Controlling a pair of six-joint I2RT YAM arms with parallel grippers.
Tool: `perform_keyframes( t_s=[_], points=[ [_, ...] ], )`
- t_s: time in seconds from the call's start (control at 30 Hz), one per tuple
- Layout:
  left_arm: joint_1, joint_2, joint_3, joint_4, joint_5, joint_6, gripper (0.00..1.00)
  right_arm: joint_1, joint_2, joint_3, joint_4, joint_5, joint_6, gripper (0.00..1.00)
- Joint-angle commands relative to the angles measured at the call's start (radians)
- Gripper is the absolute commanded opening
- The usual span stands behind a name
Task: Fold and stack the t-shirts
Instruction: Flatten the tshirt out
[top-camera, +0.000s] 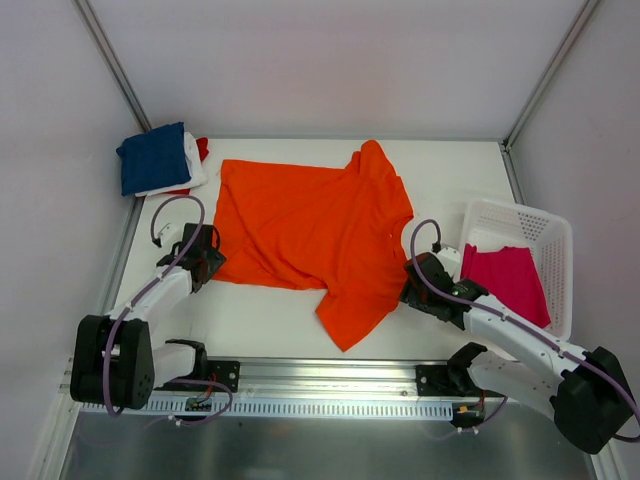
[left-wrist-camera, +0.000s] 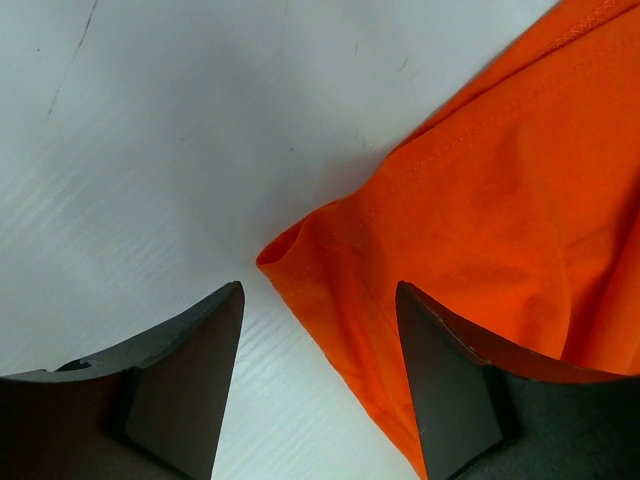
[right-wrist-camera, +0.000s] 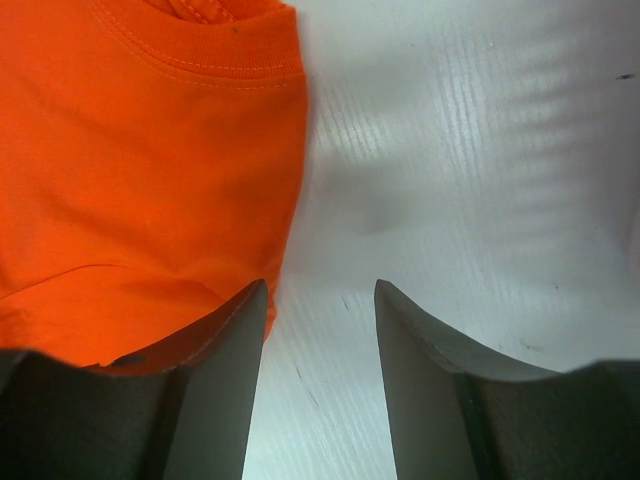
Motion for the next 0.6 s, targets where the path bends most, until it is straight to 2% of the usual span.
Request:
perform_keyframes(
  t_s=[0.0, 0.57],
  points=[
    [-0.001, 0.028, 0.045, 0.054, -0.027, 0.009, 0.62, 0.005, -0.021, -0.004, -0.030, 0.038, -0.004, 0.50],
    [0.002, 0.105, 0.102, 0.079, -0.057, 0.037, 0.59, 0.005, 0.068, -0.001, 0.016, 0.040, -0.009, 0.49]
  ],
)
